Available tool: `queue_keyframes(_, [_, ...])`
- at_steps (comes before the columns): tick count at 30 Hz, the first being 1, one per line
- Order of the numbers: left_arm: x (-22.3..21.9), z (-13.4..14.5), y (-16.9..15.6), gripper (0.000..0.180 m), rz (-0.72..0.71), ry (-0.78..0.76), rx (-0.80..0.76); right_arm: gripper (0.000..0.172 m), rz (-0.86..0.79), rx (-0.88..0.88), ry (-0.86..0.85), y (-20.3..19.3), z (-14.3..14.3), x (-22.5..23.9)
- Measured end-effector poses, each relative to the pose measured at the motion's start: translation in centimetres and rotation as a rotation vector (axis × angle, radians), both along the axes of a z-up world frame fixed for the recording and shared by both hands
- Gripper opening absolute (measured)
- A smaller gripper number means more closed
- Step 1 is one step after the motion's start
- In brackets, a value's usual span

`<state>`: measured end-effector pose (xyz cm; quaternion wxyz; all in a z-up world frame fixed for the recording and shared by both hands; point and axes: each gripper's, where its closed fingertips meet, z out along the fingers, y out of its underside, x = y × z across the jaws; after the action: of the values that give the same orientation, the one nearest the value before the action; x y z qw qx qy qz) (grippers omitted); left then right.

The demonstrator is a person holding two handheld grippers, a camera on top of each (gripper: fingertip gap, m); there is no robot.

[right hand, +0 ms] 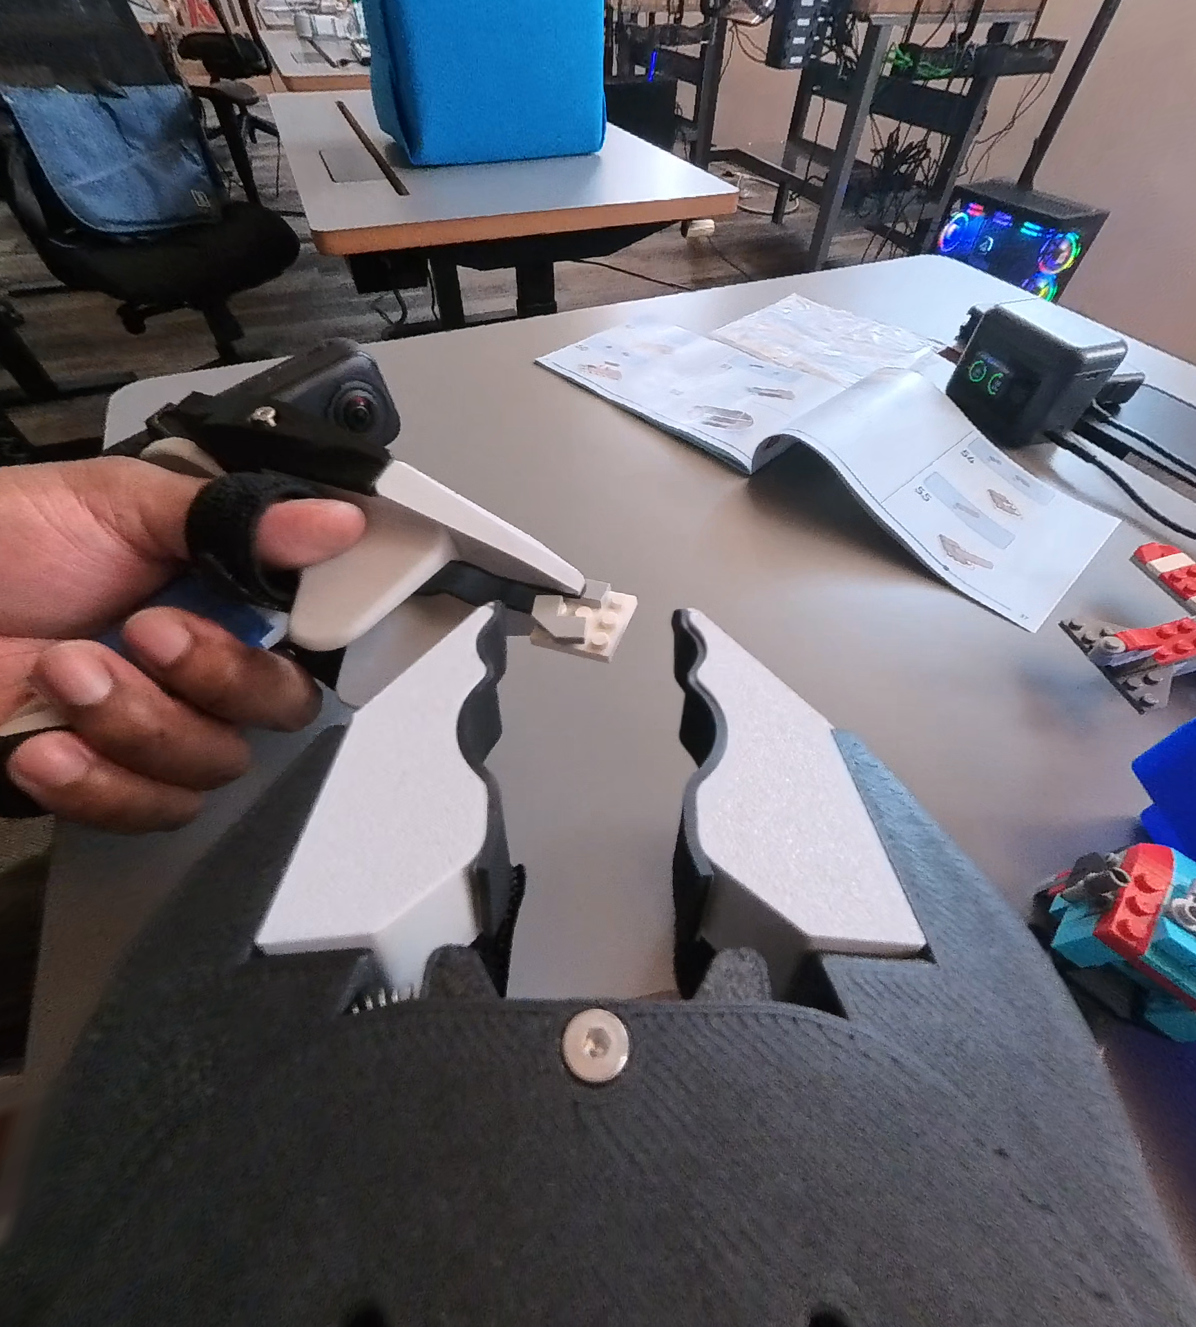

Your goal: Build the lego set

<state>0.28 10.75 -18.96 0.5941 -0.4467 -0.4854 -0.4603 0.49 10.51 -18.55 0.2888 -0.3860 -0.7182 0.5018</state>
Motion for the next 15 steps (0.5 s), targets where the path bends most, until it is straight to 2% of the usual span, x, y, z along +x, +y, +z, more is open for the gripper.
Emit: queue_keyframes(15, [0.10, -0.19, 0.10, 0.007, -0.010, -0.013, 0.007, 0.043, -0.002, -0.028, -0.035, 0.62, -0.53, -0.32])
